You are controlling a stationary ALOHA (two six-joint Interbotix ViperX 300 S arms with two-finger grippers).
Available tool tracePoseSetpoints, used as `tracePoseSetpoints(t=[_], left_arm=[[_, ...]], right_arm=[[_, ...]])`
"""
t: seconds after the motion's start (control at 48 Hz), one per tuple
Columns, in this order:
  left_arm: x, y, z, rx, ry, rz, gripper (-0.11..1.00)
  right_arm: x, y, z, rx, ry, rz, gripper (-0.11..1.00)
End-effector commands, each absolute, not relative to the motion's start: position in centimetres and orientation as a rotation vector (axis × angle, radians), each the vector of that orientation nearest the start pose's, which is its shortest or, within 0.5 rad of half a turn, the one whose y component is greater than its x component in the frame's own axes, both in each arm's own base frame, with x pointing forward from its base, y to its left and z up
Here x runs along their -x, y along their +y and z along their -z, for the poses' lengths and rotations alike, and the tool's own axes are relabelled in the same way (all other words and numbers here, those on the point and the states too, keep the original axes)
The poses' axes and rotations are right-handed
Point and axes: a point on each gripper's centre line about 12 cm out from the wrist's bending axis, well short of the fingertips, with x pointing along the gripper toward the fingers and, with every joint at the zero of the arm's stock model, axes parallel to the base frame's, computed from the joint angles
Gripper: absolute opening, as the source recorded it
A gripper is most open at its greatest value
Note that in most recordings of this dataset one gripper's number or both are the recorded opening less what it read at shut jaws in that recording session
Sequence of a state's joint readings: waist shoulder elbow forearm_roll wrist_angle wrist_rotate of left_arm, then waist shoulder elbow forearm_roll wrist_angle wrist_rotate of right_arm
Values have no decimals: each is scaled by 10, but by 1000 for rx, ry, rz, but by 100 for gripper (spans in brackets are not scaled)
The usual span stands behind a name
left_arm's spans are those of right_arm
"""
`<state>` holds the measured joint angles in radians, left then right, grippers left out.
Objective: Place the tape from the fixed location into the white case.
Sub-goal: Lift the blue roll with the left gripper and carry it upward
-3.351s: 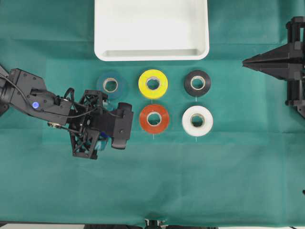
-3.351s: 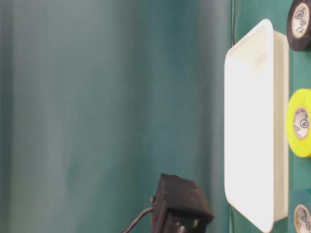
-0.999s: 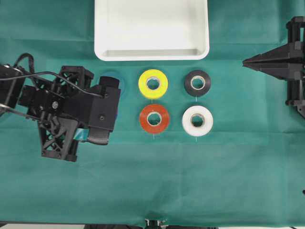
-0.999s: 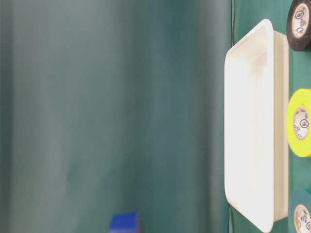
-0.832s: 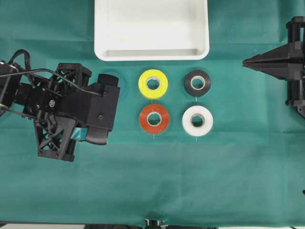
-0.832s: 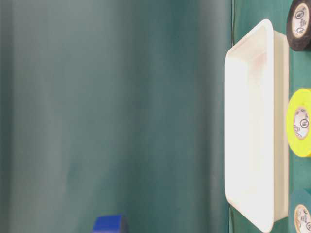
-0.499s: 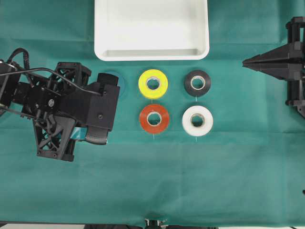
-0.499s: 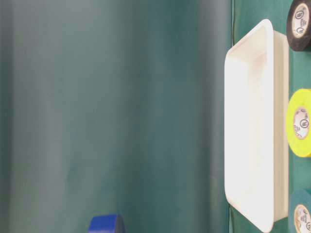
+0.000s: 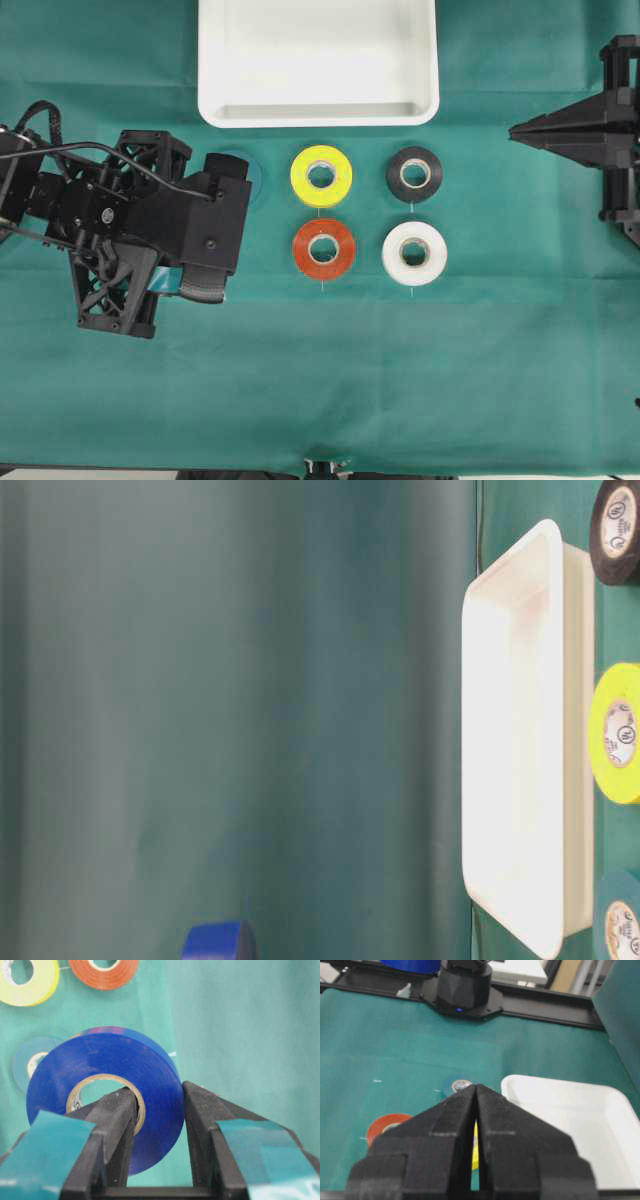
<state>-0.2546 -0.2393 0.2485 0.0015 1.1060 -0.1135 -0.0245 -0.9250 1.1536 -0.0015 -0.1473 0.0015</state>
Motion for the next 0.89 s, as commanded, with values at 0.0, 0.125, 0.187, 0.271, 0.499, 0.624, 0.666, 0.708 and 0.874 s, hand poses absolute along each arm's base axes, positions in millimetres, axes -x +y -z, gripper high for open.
tracePoseSetpoints(t=[0.0, 0.125, 0.187, 0.271, 0.499, 0.624, 0.666, 0.708, 0.874], left_arm=[[-325, -85, -342, -39, 1064, 170, 24], [-325, -84, -342, -40, 1063, 169, 24], [-325, -83, -342, -38, 1065, 164, 24], [-325, -77, -342, -34, 1064, 148, 24], [-326, -44, -343, 5, 1063, 67, 24], [-324, -20, -342, 28, 1076, 9, 24], [-323, -11, -342, 36, 1078, -11, 24], [-323, -1, -343, 46, 1078, -35, 24], [-319, 29, -344, 82, 1079, -112, 24]], right_arm=[[-208, -5, -287, 1, 57, 24, 1], [-208, -5, -287, 1, 57, 26, 0], [-208, -5, -287, 1, 57, 26, 1], [-208, -5, -287, 1, 57, 26, 1], [-208, -5, -286, 1, 61, 26, 1], [-209, -5, -287, 1, 63, 26, 0], [-208, -5, -286, 2, 66, 25, 0], [-208, -5, -287, 1, 61, 26, 1], [-208, -5, -286, 4, 64, 25, 0]])
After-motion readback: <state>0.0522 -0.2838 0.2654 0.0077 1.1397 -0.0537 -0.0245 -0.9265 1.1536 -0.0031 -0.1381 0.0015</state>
